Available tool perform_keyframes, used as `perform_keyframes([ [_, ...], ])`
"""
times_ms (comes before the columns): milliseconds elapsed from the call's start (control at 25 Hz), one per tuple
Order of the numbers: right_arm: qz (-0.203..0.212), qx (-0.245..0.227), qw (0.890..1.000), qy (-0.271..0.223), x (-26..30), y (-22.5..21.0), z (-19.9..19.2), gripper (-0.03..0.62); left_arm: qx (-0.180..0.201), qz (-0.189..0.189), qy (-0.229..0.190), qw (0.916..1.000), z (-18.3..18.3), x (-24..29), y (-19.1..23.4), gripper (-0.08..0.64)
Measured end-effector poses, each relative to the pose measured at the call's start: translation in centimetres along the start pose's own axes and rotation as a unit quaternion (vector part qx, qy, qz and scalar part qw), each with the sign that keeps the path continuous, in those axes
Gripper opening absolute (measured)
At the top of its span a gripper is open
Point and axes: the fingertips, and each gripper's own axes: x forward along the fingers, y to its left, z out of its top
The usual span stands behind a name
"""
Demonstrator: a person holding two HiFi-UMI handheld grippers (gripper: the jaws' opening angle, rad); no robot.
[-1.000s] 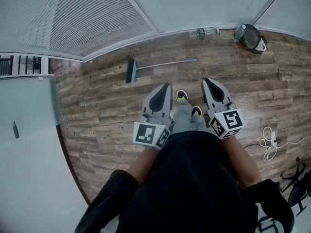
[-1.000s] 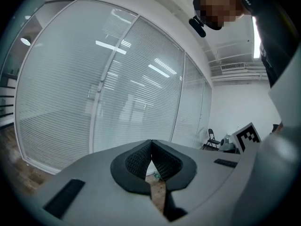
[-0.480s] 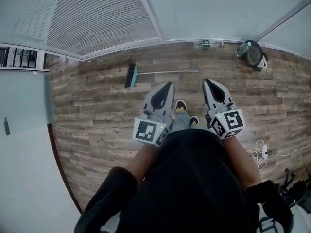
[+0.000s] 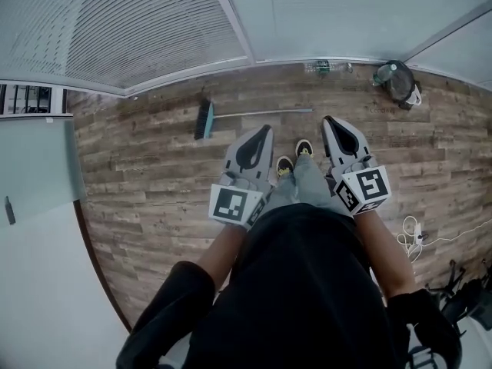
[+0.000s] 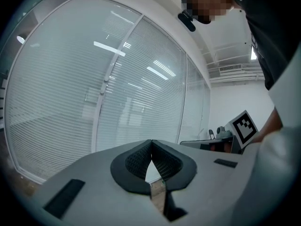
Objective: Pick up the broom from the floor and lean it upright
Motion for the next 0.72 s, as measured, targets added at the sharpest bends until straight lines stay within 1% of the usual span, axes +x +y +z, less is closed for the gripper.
perform_keyframes([
  [160, 0.0, 0.006, 1.0, -0.001, 0.8, -1.8, 0.4, 0.019, -0.001, 0.002, 0.004, 1.0, 0.2, 2.0, 0.1, 0.023],
  [400, 0.006, 0.005, 1.0, 0.0, 2.5, -5.4, 0.9, 0.019, 0.011, 0.006, 0.012, 0.9998, 1.7, 6.1, 0.5, 0.023],
  [560, 0.026, -0.007, 0.999, -0.016, 3.8, -7.8, 1.7, 0.019, 0.026, -0.006, 0.029, 0.9992, 2.0, 9.5, 0.2, 0.022],
  [640, 0.037, 0.005, 0.999, -0.025, 4.3, -9.0, 2.0, 0.018, 0.029, -0.016, 0.036, 0.9988, 1.9, 11.1, -0.2, 0.023],
  [720, 0.038, 0.021, 0.999, -0.03, 5.0, -10.6, 2.0, 0.018, 0.025, -0.024, 0.04, 0.9986, 1.6, 12.7, -0.5, 0.022],
])
